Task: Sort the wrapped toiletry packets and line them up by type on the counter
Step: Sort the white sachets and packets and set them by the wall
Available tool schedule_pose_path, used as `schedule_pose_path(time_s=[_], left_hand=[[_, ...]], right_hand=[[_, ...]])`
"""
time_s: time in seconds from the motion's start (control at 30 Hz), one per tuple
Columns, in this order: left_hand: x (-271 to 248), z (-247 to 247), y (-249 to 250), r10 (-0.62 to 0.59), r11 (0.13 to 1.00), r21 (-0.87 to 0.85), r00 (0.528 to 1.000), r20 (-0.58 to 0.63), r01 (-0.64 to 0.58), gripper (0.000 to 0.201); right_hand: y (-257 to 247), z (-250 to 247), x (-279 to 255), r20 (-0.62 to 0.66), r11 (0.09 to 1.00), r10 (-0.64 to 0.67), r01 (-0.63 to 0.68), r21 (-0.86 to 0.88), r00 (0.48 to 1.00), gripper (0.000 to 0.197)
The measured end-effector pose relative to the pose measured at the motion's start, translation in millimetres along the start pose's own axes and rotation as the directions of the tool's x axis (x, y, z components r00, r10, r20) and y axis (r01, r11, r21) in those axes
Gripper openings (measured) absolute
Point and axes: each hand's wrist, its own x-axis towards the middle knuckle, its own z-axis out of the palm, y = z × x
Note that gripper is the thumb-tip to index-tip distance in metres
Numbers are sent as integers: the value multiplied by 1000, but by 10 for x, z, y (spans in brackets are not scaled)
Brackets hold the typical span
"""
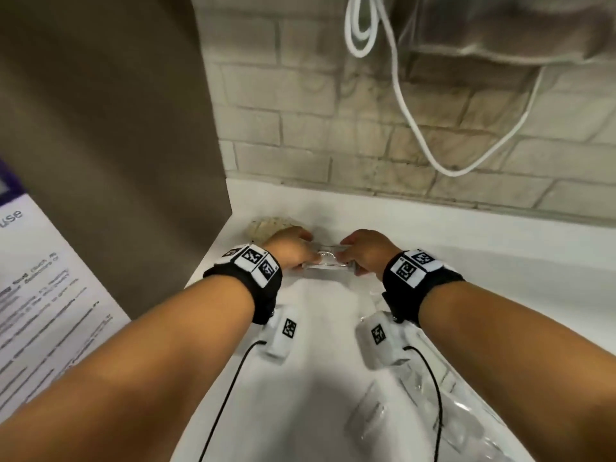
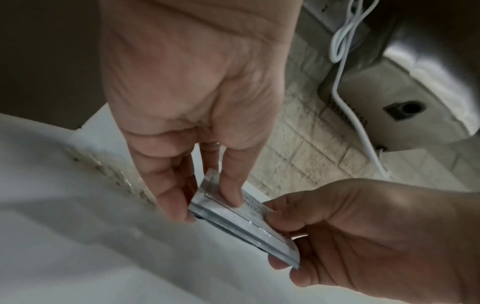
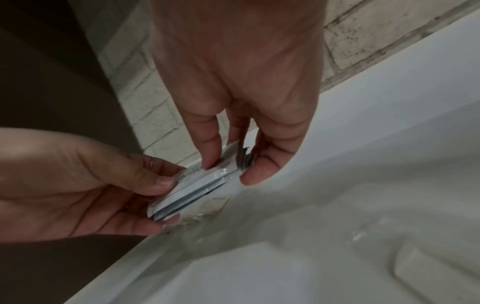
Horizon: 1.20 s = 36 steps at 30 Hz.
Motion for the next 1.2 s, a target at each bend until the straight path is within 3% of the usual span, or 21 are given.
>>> schedule_pose_path(time_s=[0.2, 0.37, 0.53, 0.6, 0.67, 0.7, 0.77, 0.83, 1.0, 1.2], left_hand=[[564, 160, 27, -22, 985, 175, 997, 69, 10, 53], [673, 257, -28, -53, 962, 271, 994, 98, 24, 47], [635, 302, 24, -66, 968, 242, 998, -21, 69, 67], [566, 280, 78, -8, 958, 285, 1000, -17, 12, 80], [521, 247, 111, 96, 890, 442, 994, 59, -112, 91], [507, 238, 112, 140, 822, 542, 984, 107, -176, 94], [516, 244, 74, 179, 685, 685, 969, 171, -247, 98], [544, 281, 32, 201, 620, 731, 958, 203, -285, 92], [642, 286, -11, 295, 604, 720, 935, 197, -342, 60], [848, 238, 4, 329, 563, 757, 930, 163, -332, 43]], right_hand=[[185, -36, 605, 69, 964, 122, -102, -244, 990, 31], [276, 57, 738, 56, 897, 179, -140, -419, 982, 30], [297, 55, 784, 23, 833, 173, -134, -536, 985, 31], [344, 11, 746, -4, 874, 130, -117, -472, 991, 41], [387, -33, 608, -6, 940, 69, -67, -335, 998, 75], [388, -44, 529, 25, 935, 24, -14, -354, 999, 93], [414, -14, 435, 102, 834, -57, 104, -541, 993, 104], [445, 25, 440, 133, 754, -117, 175, -633, 984, 93], [458, 6, 515, 99, 769, -189, 209, -604, 977, 59], [398, -50, 792, 81, 725, -176, 185, -664, 981, 49]])
